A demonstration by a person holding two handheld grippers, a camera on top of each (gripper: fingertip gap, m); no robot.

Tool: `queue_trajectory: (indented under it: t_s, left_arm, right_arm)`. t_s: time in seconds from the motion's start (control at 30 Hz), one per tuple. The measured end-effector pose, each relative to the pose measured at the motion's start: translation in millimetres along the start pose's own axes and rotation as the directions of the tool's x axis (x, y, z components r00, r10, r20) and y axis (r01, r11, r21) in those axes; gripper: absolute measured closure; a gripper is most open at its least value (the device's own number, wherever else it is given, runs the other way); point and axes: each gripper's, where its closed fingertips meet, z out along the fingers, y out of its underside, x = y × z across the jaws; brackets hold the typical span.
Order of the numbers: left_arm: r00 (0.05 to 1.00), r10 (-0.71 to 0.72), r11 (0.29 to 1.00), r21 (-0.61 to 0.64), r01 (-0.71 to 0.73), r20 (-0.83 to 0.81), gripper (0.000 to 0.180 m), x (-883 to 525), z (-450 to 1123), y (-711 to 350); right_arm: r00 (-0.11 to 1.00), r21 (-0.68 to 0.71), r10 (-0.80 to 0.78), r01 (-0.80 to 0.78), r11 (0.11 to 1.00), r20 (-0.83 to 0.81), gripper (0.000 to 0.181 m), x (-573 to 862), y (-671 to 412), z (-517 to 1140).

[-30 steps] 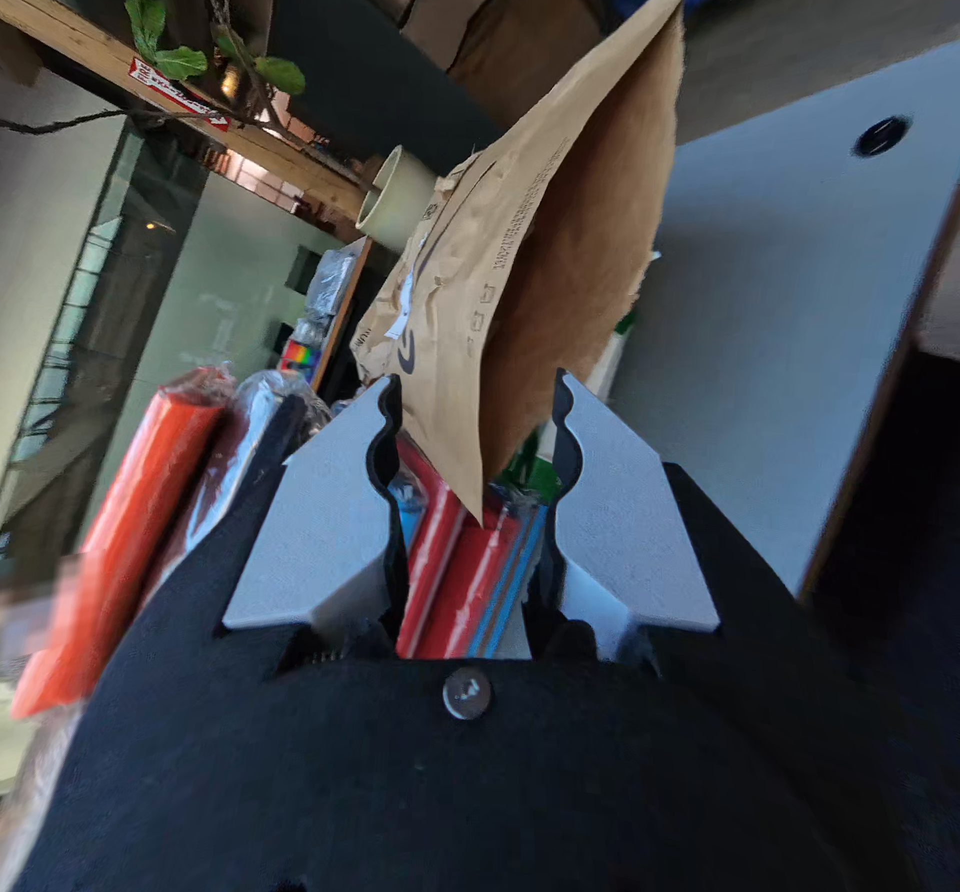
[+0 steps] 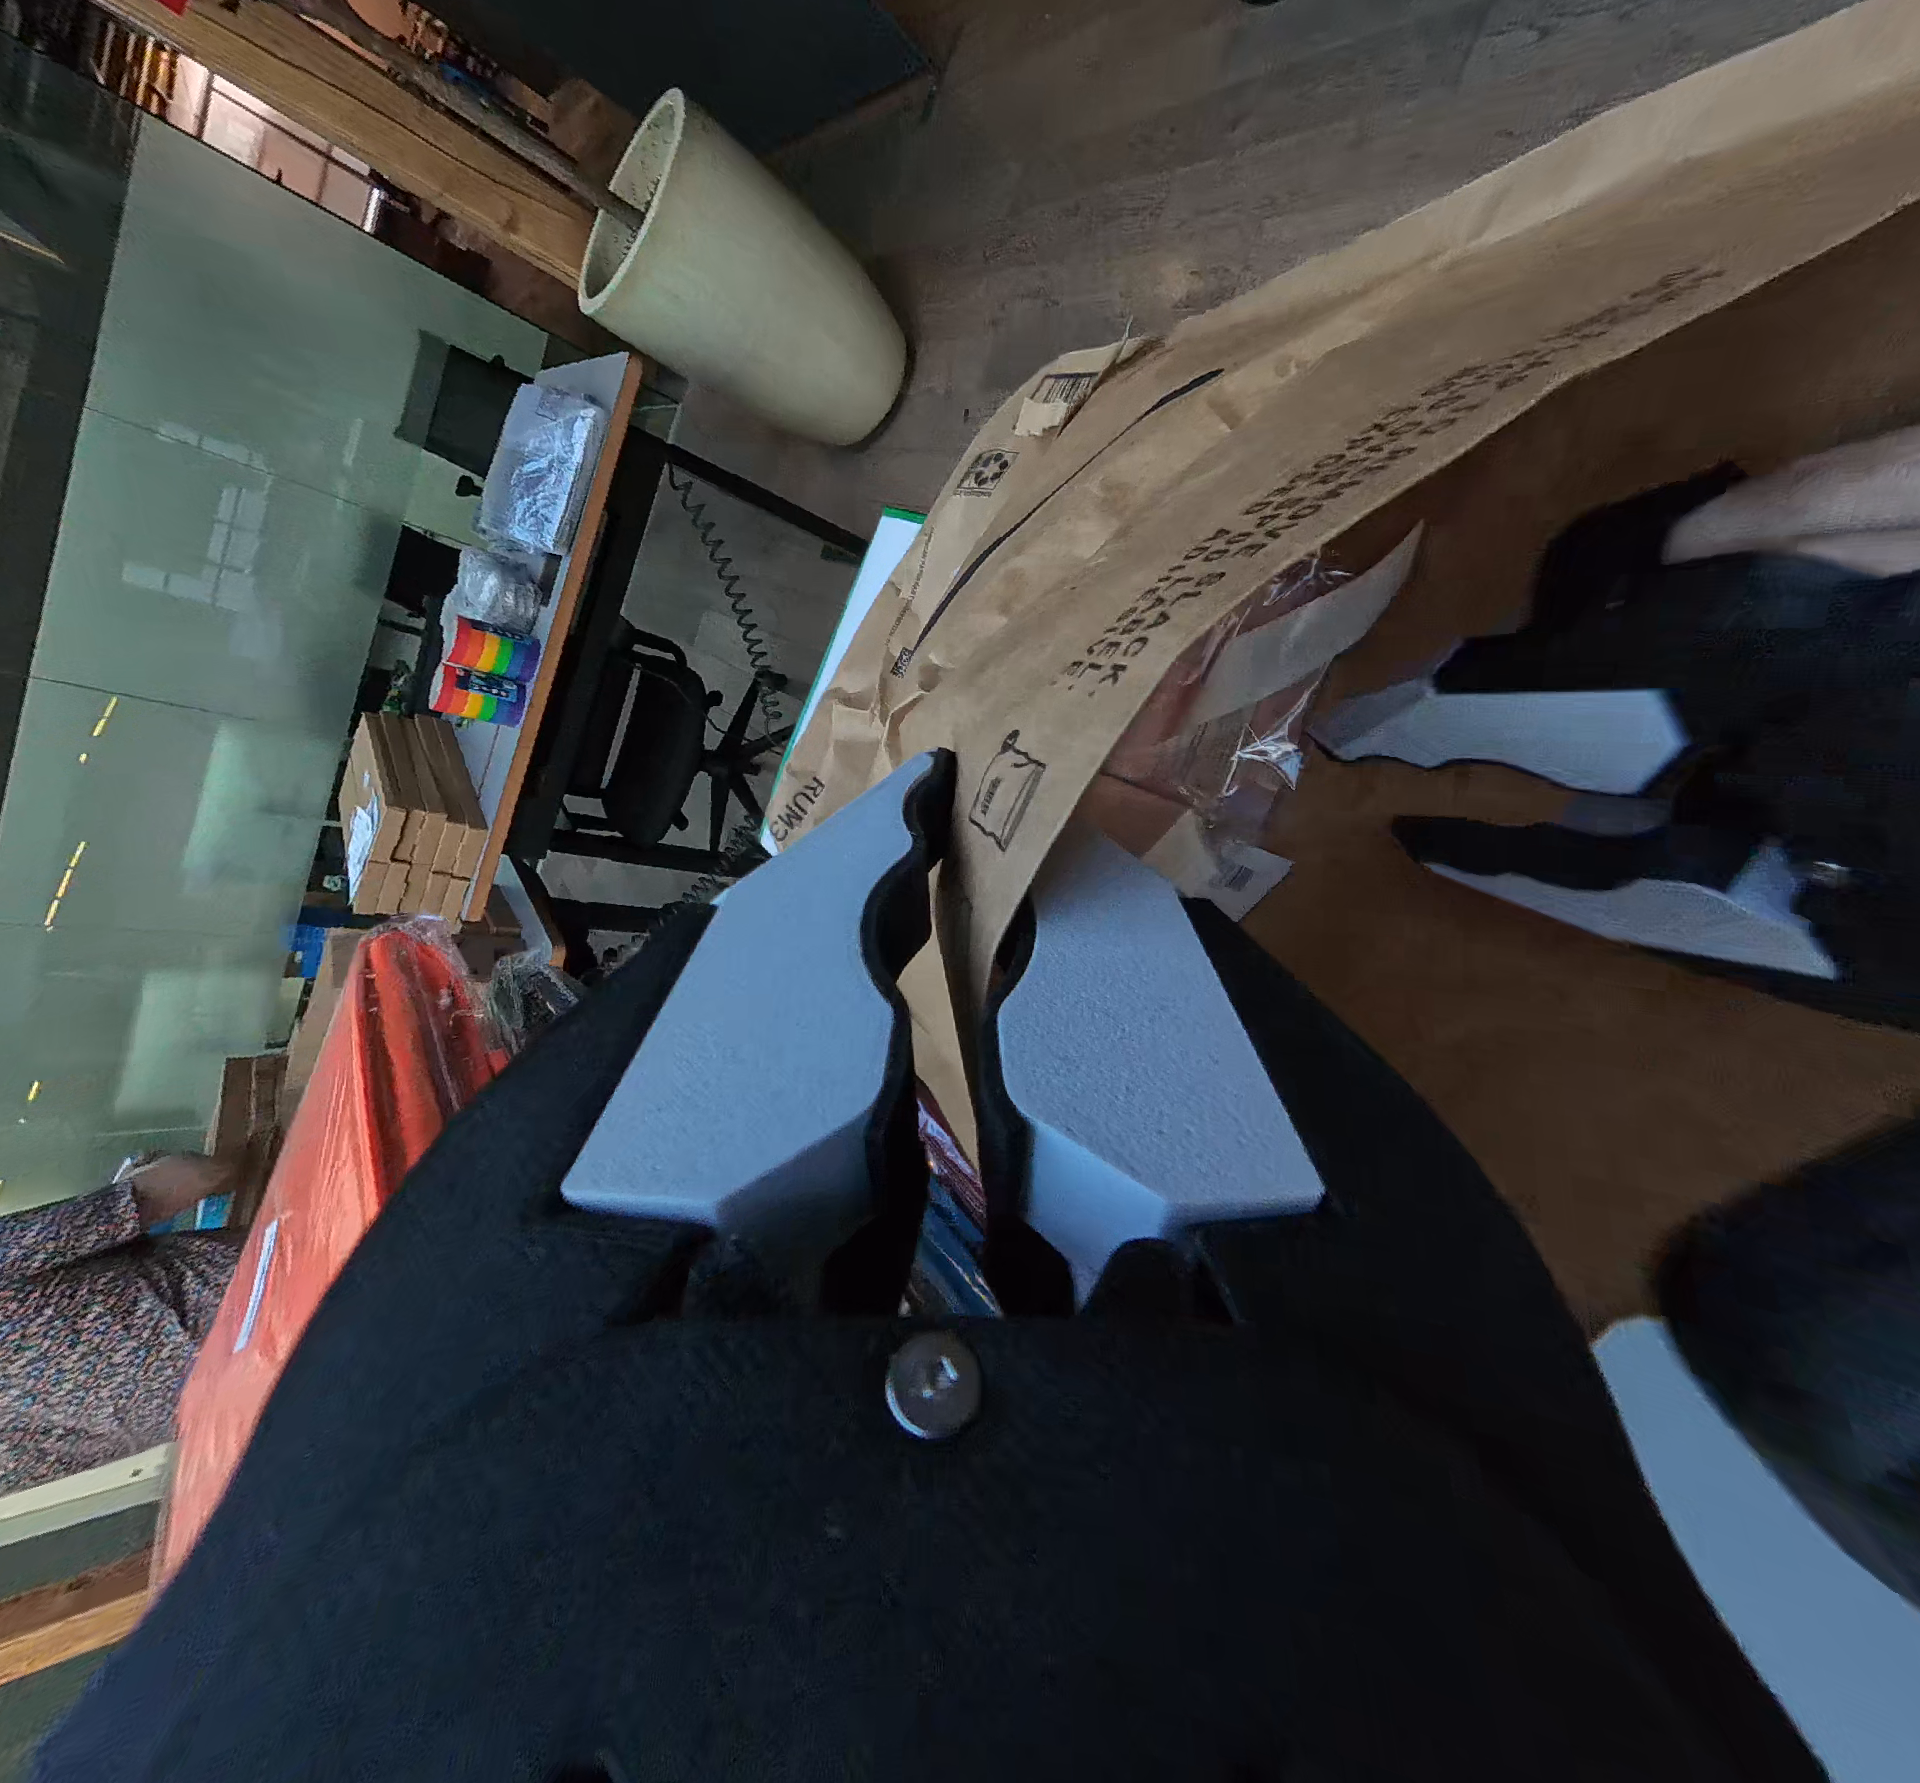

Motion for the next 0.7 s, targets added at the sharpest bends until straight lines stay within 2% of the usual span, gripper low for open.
queue_trajectory:
  t_s: [0.17, 0.3, 0.37, 0.4, 0.5, 0.7]
  left_arm:
    - [0.999, -0.010, 1.000, 0.003, 0.010, -0.043, 0.180, -1, 1, 1]
    - [0.998, -0.017, 1.000, 0.014, 0.018, -0.058, 0.180, 4, 0, 4]
    - [0.998, -0.023, 0.999, 0.021, 0.025, -0.065, 0.180, 5, -1, 4]
    - [0.998, -0.023, 0.999, 0.020, 0.025, -0.065, 0.180, 6, -1, 5]
    - [0.998, -0.015, 1.000, 0.025, 0.016, -0.058, 0.180, 7, -1, 7]
    - [0.997, -0.036, 0.999, 0.036, 0.039, -0.071, 0.180, 8, -5, 9]
  right_arm:
    - [0.958, -0.169, -0.284, 0.287, 0.943, 0.045, 0.137, 4, 32, 43]
    - [0.950, -0.317, -0.286, 0.313, 0.895, 0.128, 0.123, 0, 64, 66]
    - [0.944, -0.375, -0.303, 0.329, 0.867, 0.127, 0.131, 1, 74, 72]
    - [0.938, -0.393, -0.316, 0.347, 0.851, 0.144, 0.155, -1, 78, 72]
    - [0.934, -0.396, -0.343, 0.353, 0.848, 0.100, 0.171, 1, 75, 68]
    - [0.893, -0.372, -0.447, 0.433, 0.821, 0.053, 0.177, -9, 70, 43]
